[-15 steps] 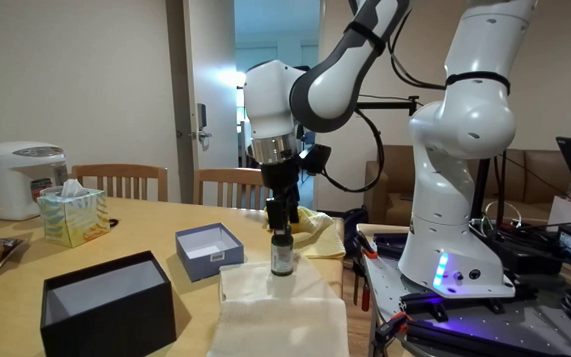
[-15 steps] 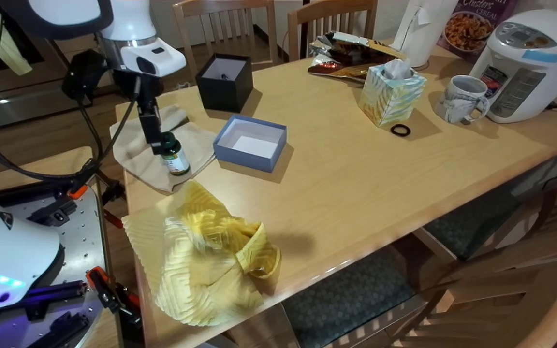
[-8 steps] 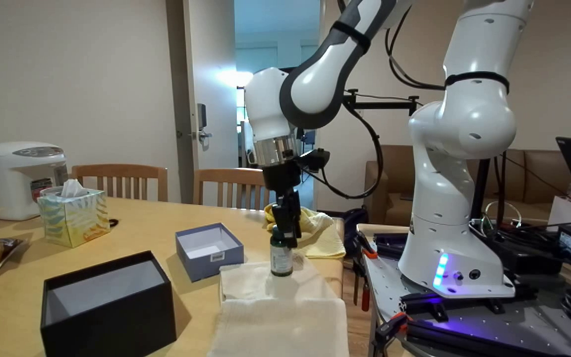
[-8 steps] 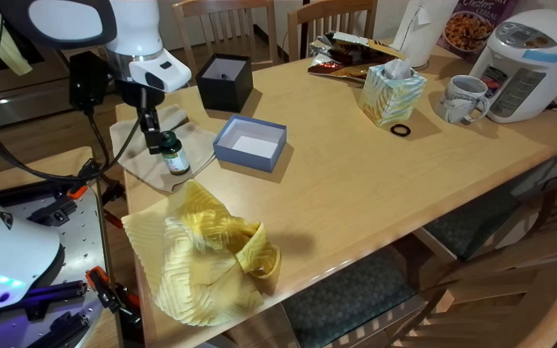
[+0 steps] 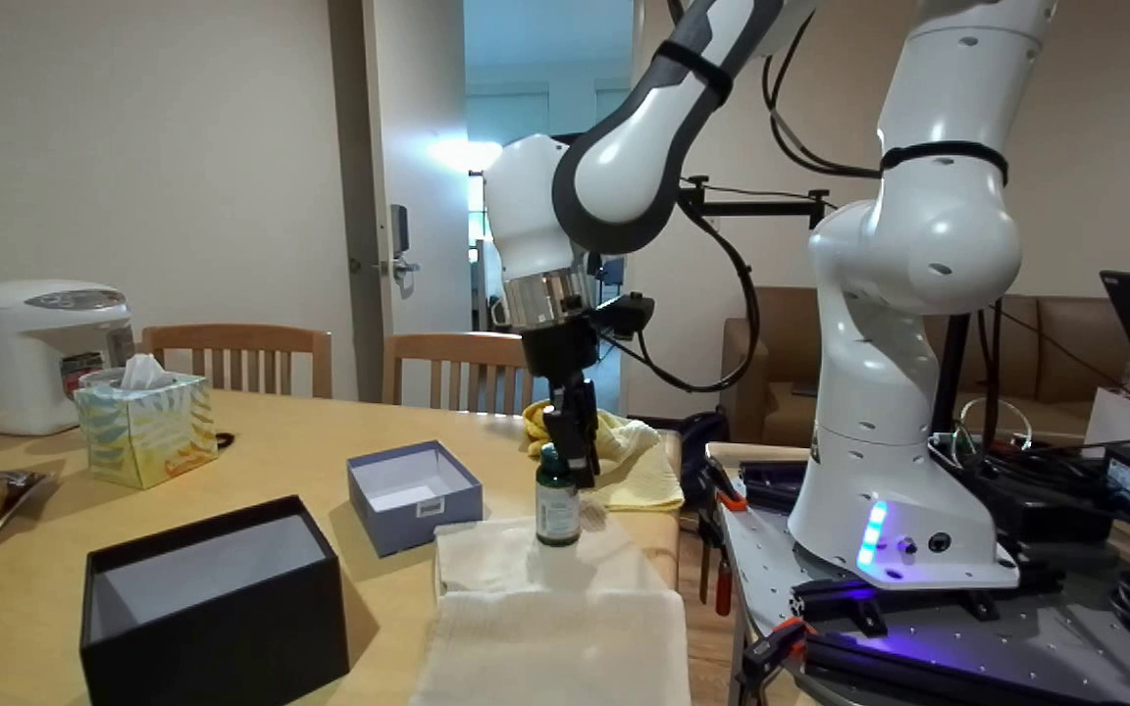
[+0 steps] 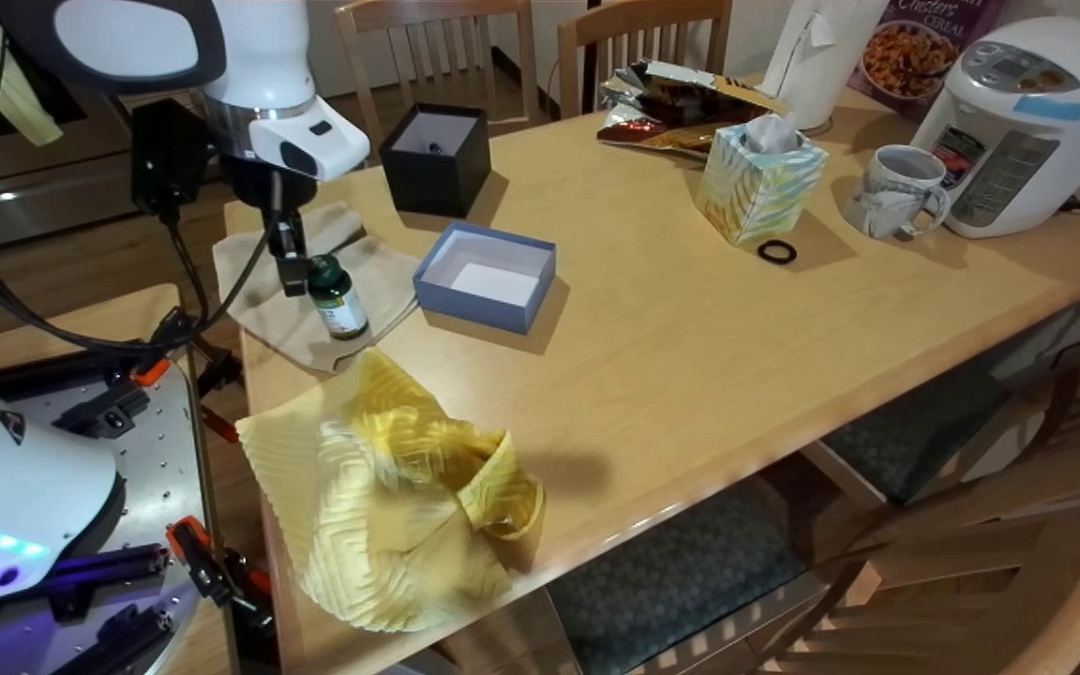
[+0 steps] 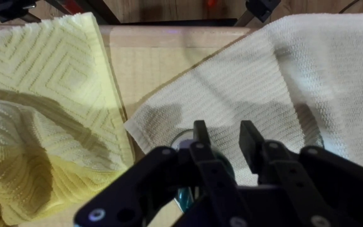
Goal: Put the bottle in the black box
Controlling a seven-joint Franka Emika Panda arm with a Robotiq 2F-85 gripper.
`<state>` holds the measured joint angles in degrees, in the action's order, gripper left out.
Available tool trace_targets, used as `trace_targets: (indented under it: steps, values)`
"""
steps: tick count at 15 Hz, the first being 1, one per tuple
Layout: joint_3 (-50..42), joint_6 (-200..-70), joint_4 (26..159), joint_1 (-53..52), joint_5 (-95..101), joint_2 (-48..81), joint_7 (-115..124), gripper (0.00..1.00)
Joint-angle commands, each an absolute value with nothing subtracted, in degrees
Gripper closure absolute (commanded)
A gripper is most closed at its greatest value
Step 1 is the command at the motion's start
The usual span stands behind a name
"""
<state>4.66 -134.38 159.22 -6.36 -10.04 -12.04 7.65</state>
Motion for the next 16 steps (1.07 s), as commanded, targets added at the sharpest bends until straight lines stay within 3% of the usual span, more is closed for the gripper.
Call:
trace_targets:
  steps: [1, 6, 7, 16]
  values:
    - [5.76, -131.16, 159.08, -5.84, -8.58, -14.08, 11.67, 0.36]
    - [7.02, -133.78, 158.8, -6.06, -6.23, -14.66, 12.56, 0.04]
    - [7.28, -134.72, 159.06, -6.09, -5.74, -14.69, 12.36, 0.02]
    - [7.49, -139.86, 159.21, -5.34, -1.71, -13.81, 12.08, 0.0]
